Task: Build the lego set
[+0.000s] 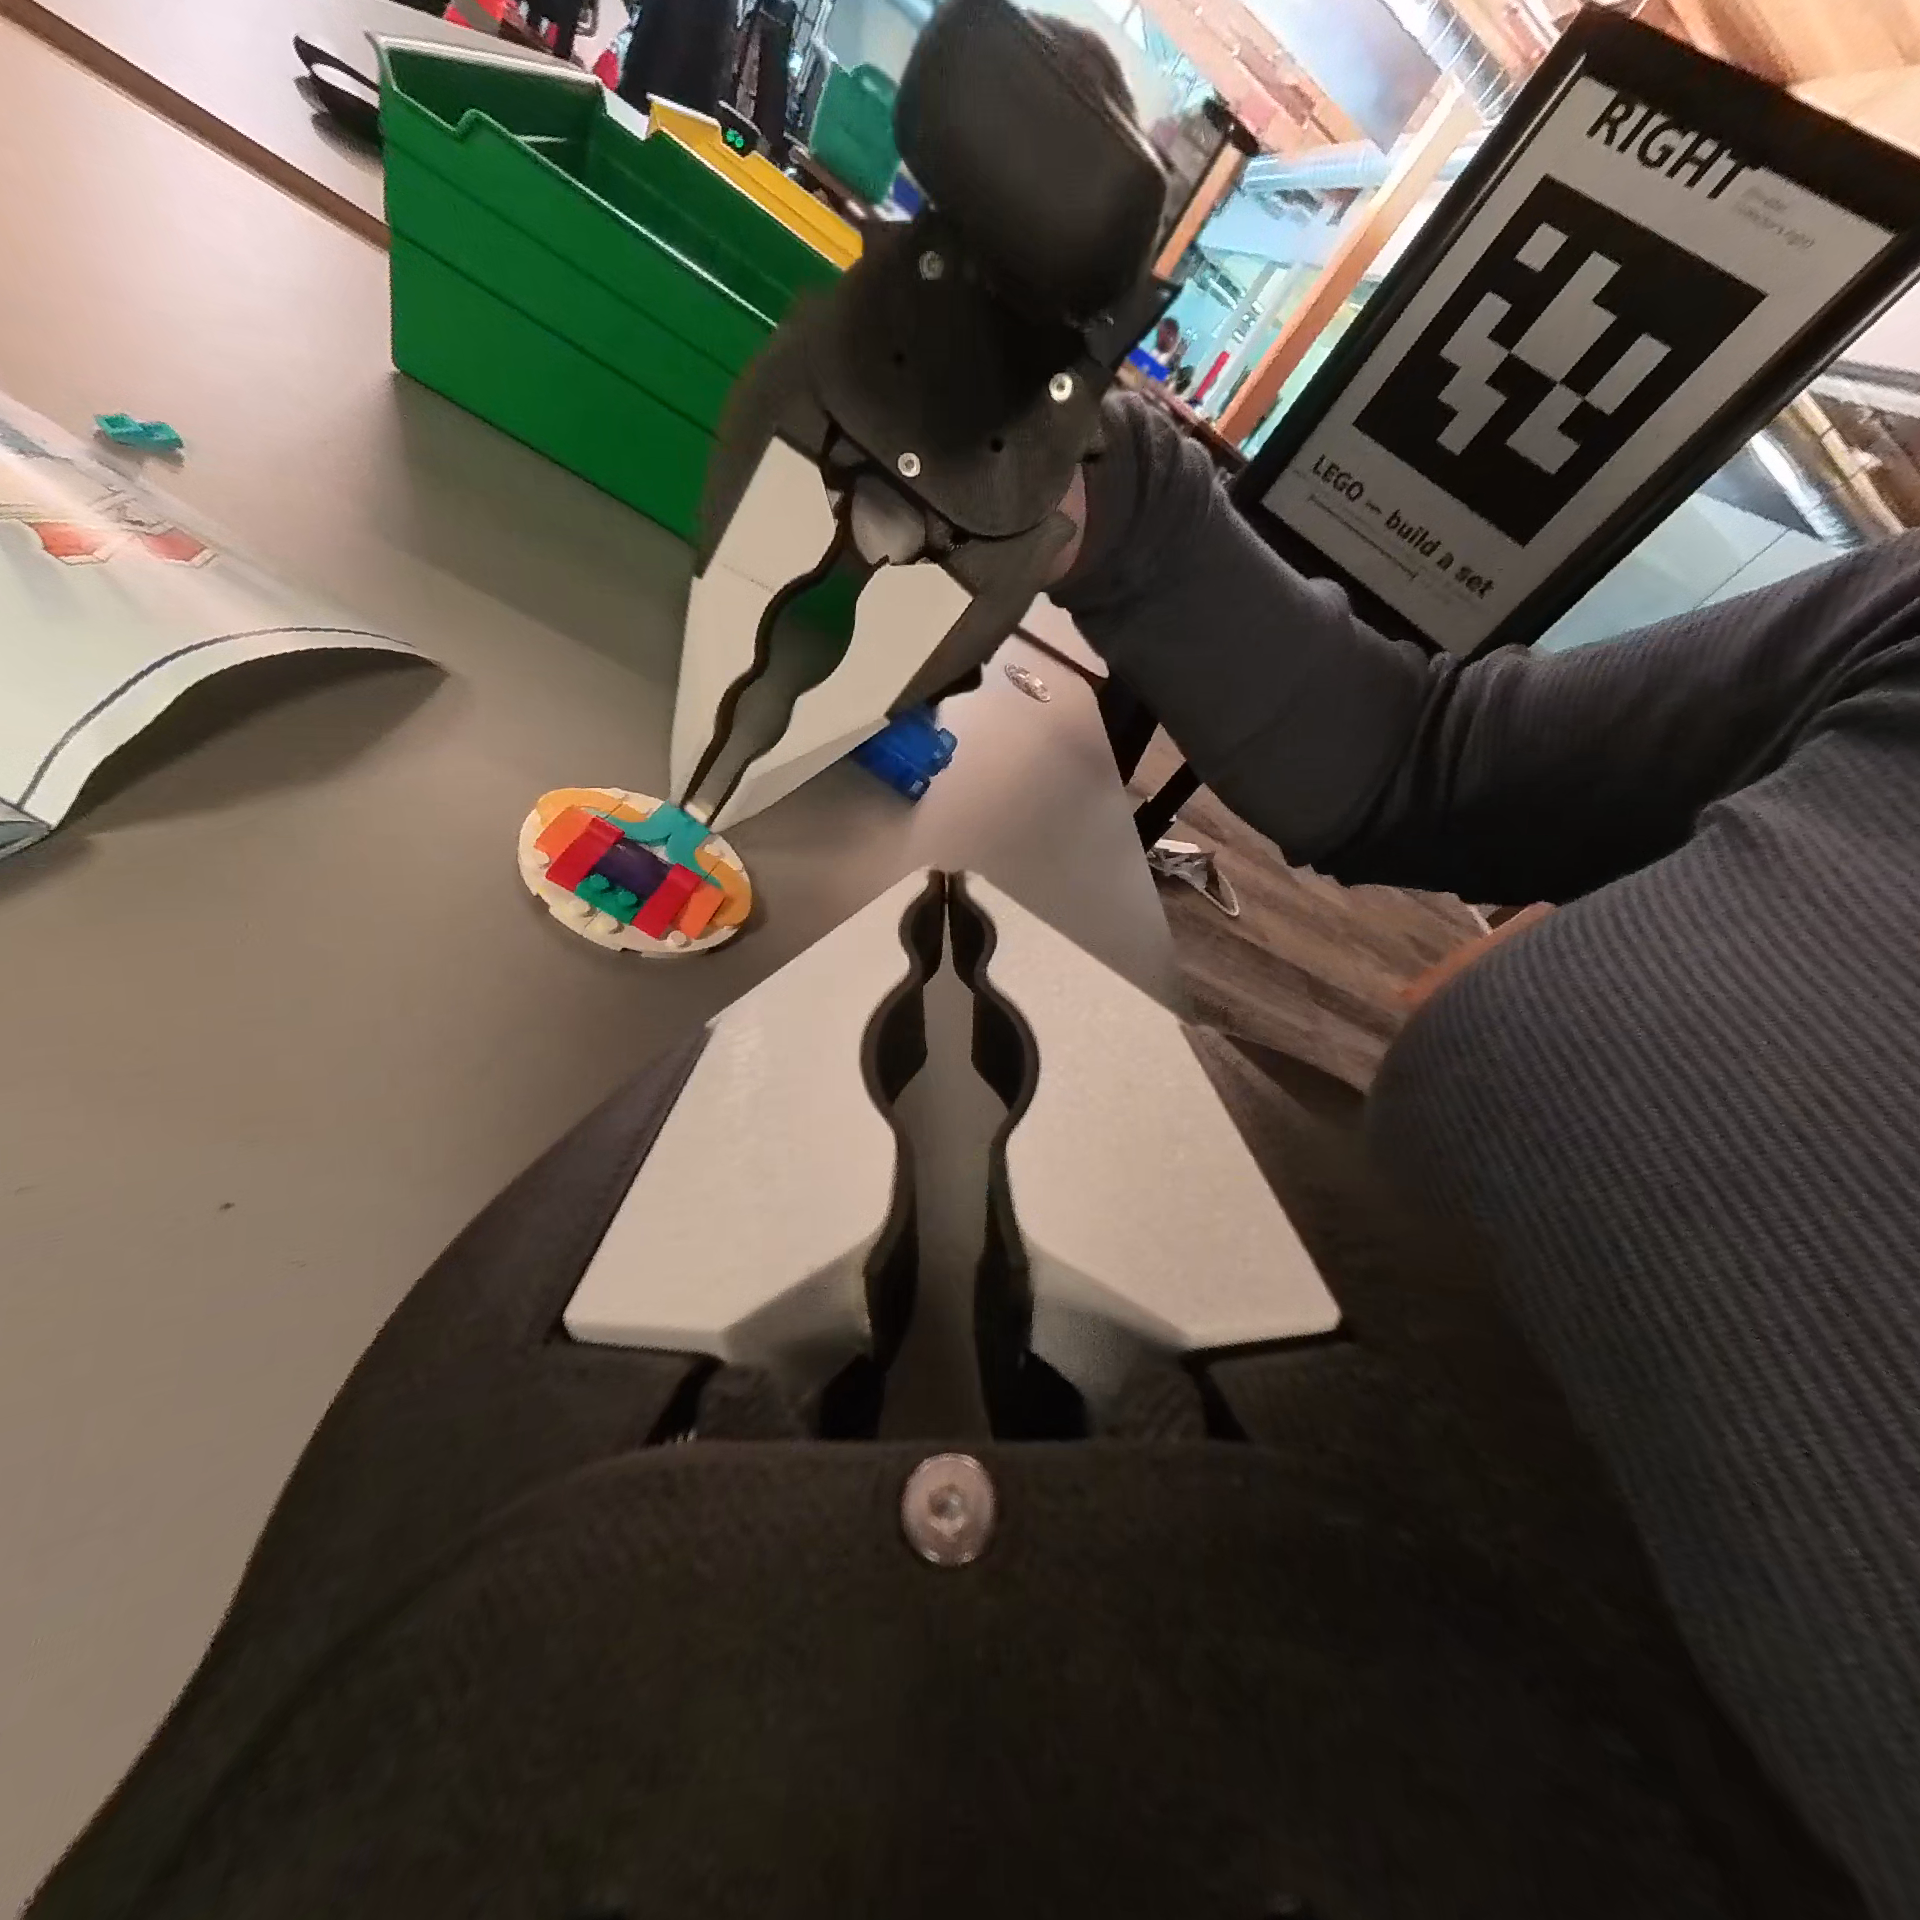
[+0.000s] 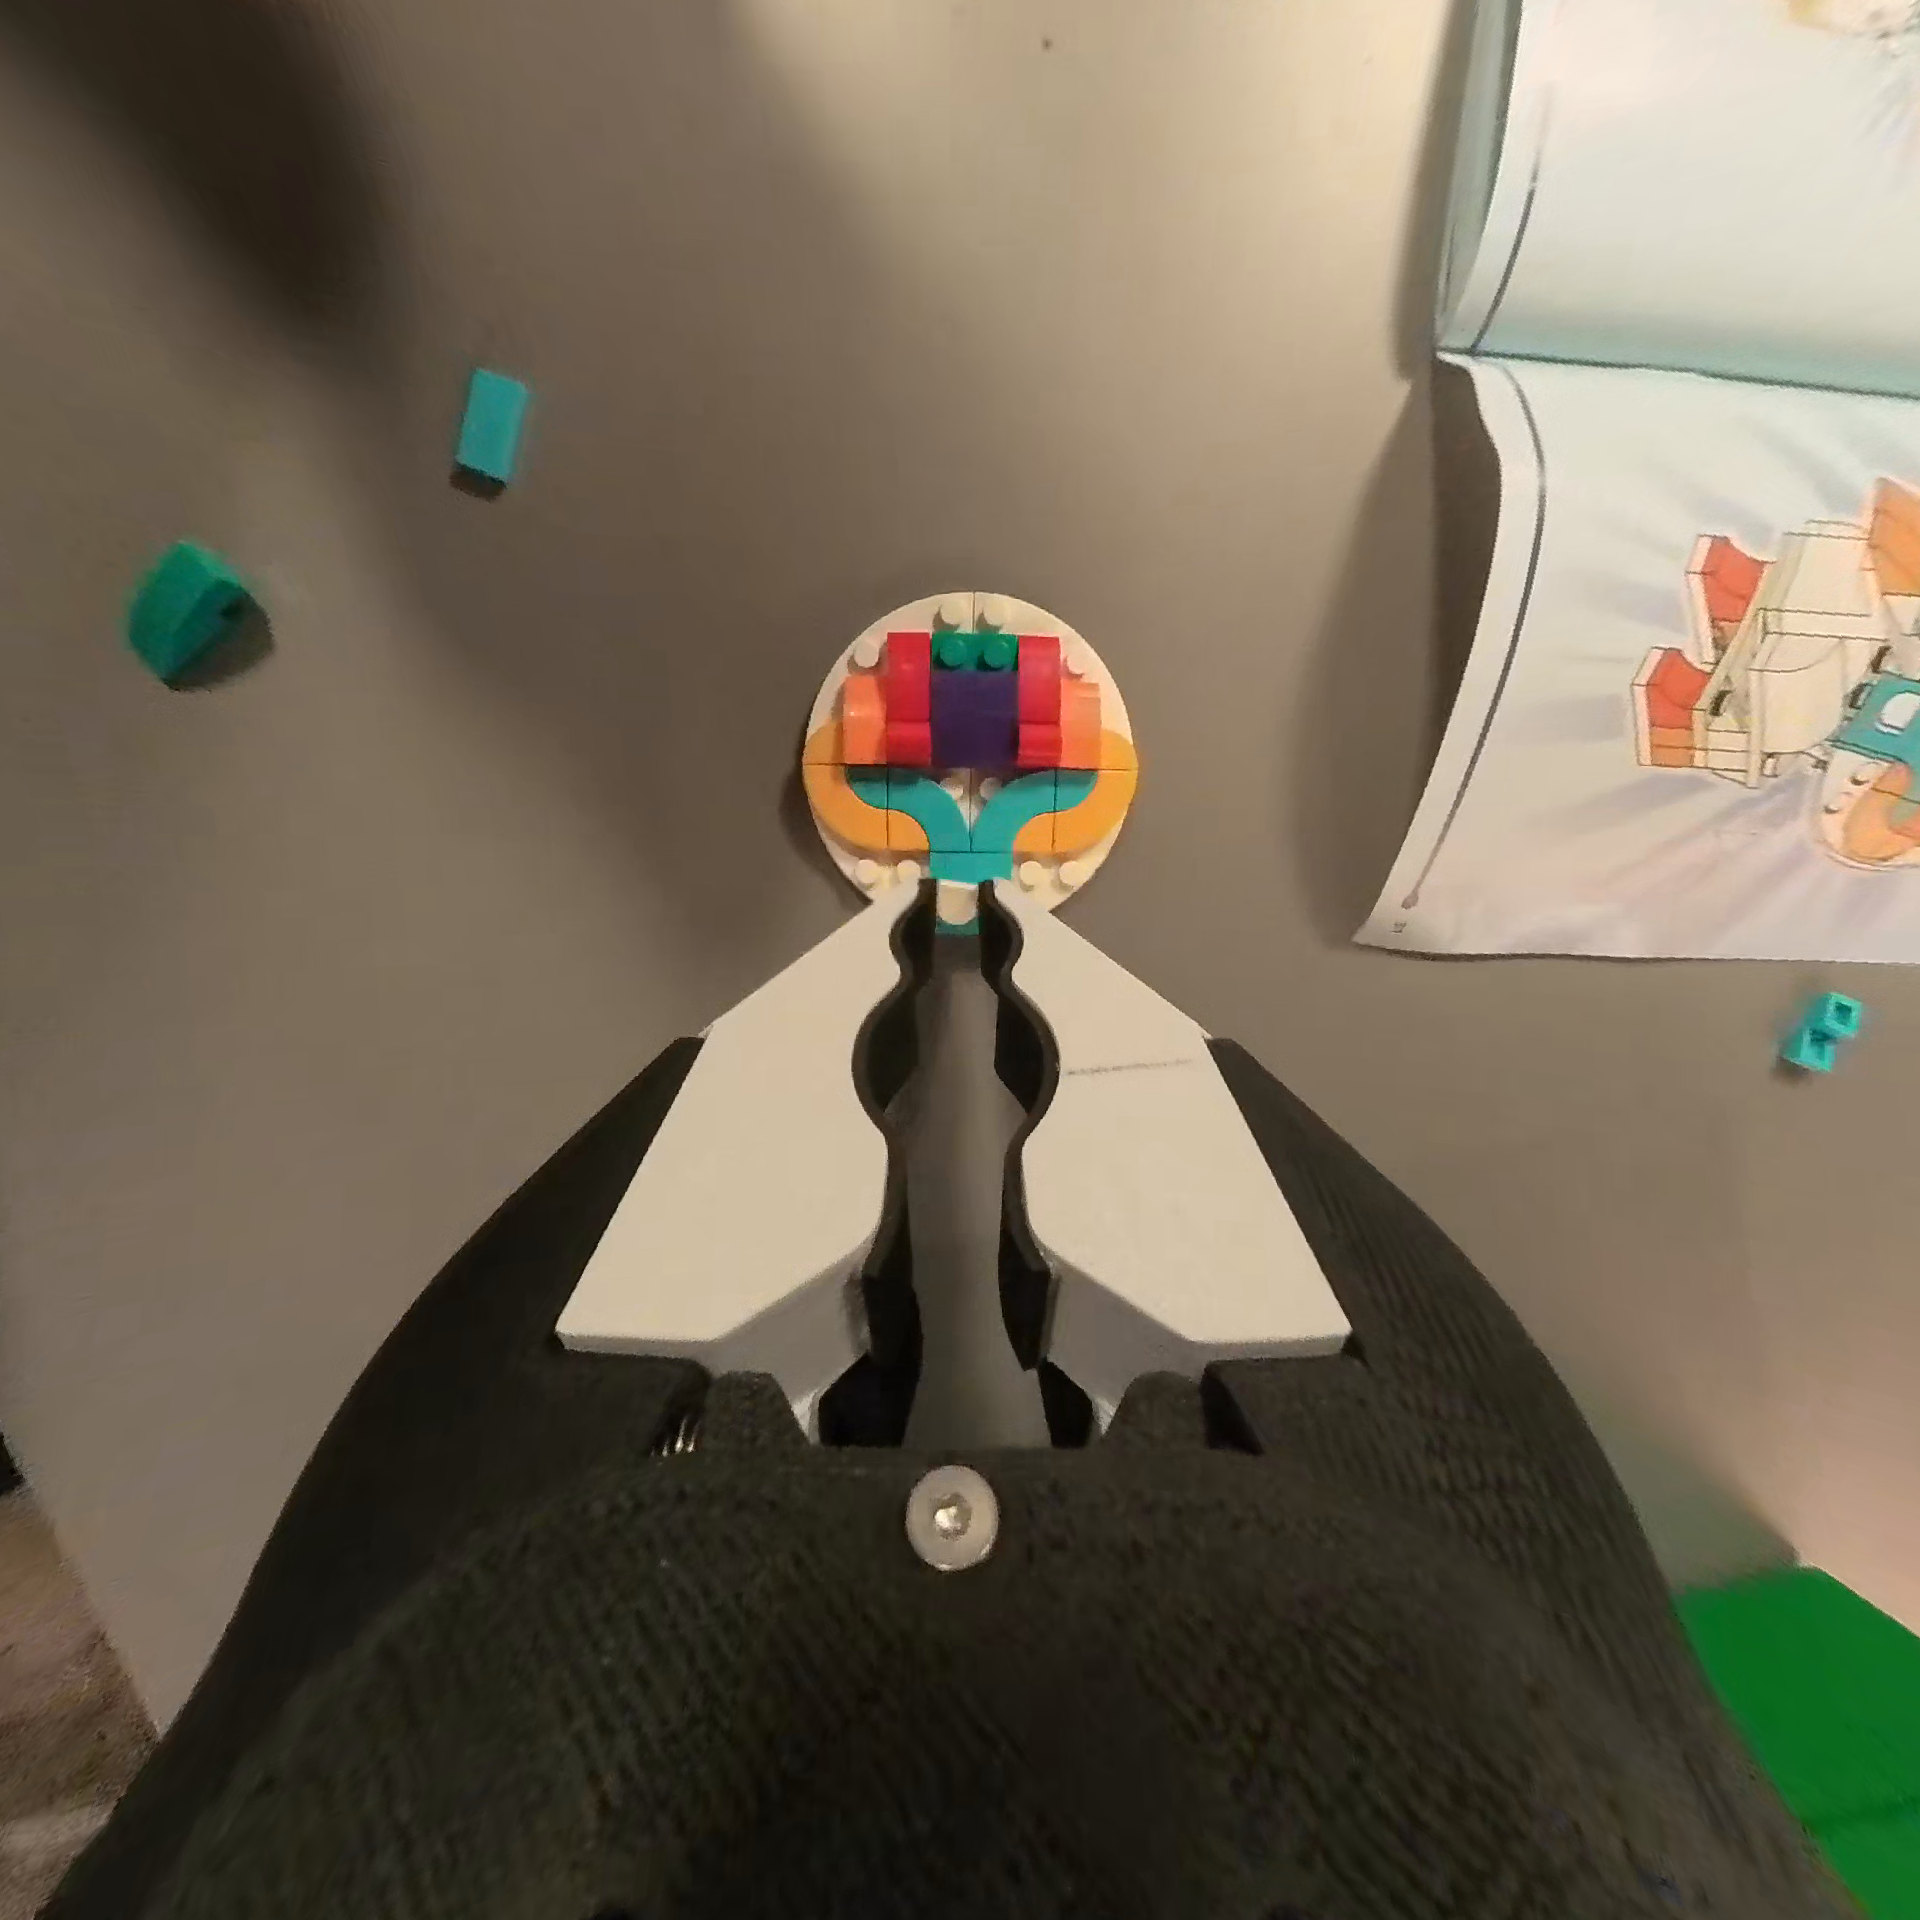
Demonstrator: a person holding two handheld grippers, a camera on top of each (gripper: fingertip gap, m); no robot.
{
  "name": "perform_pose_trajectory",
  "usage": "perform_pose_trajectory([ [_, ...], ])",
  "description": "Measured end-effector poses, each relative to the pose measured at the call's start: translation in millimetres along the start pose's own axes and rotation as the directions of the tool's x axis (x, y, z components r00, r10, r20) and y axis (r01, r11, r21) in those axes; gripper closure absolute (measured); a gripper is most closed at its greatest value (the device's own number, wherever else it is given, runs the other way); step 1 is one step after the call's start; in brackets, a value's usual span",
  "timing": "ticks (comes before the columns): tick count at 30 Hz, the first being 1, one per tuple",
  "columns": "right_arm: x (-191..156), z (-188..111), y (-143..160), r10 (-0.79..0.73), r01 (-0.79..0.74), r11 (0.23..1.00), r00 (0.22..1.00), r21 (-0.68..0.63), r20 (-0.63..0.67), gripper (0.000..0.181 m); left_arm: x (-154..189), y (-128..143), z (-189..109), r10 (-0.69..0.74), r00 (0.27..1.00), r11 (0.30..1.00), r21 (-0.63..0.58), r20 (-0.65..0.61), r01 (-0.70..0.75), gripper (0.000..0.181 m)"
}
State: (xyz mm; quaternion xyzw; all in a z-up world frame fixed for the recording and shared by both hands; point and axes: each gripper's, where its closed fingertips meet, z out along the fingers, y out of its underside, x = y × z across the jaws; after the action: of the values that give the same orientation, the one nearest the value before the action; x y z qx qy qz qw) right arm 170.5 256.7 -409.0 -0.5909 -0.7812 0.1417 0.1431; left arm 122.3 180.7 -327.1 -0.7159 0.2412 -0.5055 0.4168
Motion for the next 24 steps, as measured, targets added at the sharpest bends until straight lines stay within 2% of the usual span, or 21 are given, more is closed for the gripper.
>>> perform_pose_trajectory([
  [24,4.7,2.5,-3.1,0.007,-0.007,1.000,1.000,-0.017,0.018,0.174,3.5,4.6,0.0,-0.029,0.999,0.999,-0.029,-0.031,0.028,0.181],
])
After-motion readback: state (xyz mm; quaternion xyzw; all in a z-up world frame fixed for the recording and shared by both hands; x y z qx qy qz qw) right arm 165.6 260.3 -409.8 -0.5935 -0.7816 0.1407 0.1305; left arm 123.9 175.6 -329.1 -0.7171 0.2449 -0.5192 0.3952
